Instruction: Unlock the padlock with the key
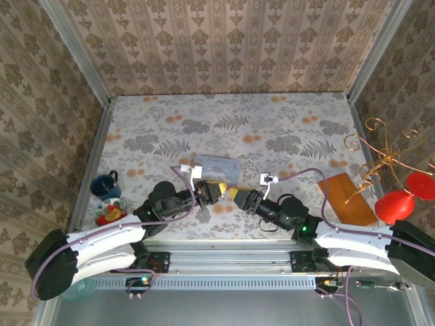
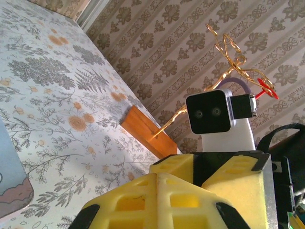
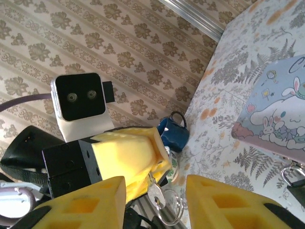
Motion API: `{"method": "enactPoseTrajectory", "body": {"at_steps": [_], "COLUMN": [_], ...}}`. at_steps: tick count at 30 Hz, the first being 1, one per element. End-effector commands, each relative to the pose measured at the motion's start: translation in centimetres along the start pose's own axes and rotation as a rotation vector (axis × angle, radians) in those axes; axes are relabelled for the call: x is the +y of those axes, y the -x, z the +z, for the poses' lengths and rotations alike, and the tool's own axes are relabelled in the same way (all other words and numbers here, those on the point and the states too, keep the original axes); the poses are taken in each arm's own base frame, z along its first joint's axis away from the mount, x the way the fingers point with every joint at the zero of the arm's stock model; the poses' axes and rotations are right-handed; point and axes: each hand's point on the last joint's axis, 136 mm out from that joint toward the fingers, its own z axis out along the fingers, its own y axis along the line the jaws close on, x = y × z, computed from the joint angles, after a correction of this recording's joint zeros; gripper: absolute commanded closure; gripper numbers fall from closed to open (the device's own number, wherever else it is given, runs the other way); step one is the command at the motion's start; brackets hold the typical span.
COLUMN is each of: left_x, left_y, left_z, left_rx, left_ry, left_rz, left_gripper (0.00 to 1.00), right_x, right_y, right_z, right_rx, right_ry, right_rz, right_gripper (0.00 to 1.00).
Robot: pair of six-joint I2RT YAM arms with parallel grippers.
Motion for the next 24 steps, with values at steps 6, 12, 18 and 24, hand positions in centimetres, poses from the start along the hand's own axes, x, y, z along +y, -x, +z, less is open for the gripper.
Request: {"method": "enactPoseTrajectory", "body": {"at_steps": [6,12,18,24], "left_x": [-3.3,-3.1,-3.2,-3.3], "left_y": [3.3,3.5,3.7,3.4], "left_z": [0.9,0.7,0.6,1.0], "left_rx": [-0.209,-0.254,-0.260,-0.244], "left_ry": [-0.040,-0.061,-0.062,-0.065], "left_rz": [-0.053,-0.100,-0.100,-0.108], "left_gripper": [1.00,1.00,1.00,1.00], "right_x": [2.5,4.2,4.3,5.0], "right_y": [0.4,0.7,1.1,1.7], "right_z": [0.8,0.5,0.0,-0.6], "right_rx": [0.003,0.000,-0.018,-0.038], "right_ry": [0.114,0.192,0.195,0.210], "right_rz": [0.048,0.063,0.059,0.039], "right_gripper": [0.58,0.61,0.70,0.73]}}
